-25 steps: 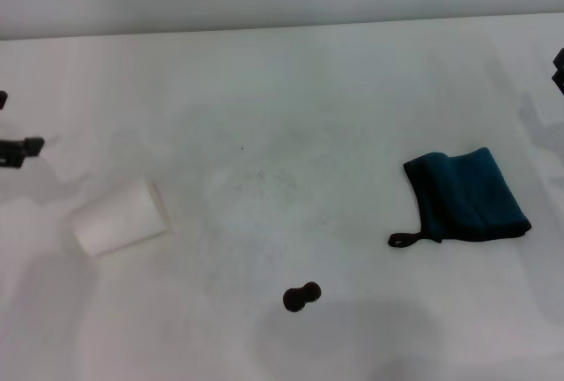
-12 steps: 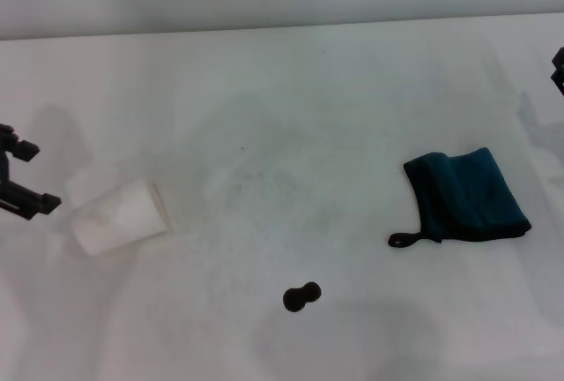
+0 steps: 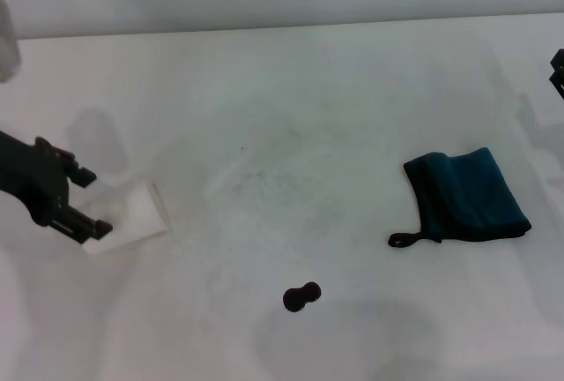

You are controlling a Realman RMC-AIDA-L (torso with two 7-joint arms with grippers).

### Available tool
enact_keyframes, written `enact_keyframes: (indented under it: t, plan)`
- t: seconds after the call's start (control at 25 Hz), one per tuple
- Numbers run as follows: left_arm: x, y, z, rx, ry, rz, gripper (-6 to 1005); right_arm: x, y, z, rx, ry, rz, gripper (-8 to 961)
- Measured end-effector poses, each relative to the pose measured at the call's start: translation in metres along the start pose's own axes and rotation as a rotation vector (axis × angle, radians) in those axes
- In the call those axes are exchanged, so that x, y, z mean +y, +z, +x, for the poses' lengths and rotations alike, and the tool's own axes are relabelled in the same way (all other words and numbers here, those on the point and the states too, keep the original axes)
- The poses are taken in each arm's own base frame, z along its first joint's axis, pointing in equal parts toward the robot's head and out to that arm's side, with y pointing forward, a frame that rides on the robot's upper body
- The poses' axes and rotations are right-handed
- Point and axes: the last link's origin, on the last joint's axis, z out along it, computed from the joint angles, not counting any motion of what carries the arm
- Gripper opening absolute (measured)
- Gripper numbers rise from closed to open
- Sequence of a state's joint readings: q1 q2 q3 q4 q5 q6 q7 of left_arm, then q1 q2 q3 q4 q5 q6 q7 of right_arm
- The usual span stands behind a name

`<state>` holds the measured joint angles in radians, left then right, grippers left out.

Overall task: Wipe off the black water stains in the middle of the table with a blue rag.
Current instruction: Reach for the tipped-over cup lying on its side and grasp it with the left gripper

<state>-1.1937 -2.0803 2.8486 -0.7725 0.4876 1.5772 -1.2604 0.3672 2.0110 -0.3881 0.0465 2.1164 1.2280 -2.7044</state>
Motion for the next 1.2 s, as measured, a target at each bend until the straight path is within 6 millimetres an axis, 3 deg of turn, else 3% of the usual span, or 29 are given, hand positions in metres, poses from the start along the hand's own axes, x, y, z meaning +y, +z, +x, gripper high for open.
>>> enact_keyframes:
  t: [0.8, 1.2]
  plan:
    - [0.002, 0.033, 0.011, -0.033, 0.018, -0.035, 885, -0.001, -0.001, 0.0, -0.003, 0.001, 0.003, 749]
    - [0.003, 0.04, 0.007, -0.072, -0.016, -0.03, 870, 0.0, -0.001, 0.0, -0.002, 0.002, -0.001, 749]
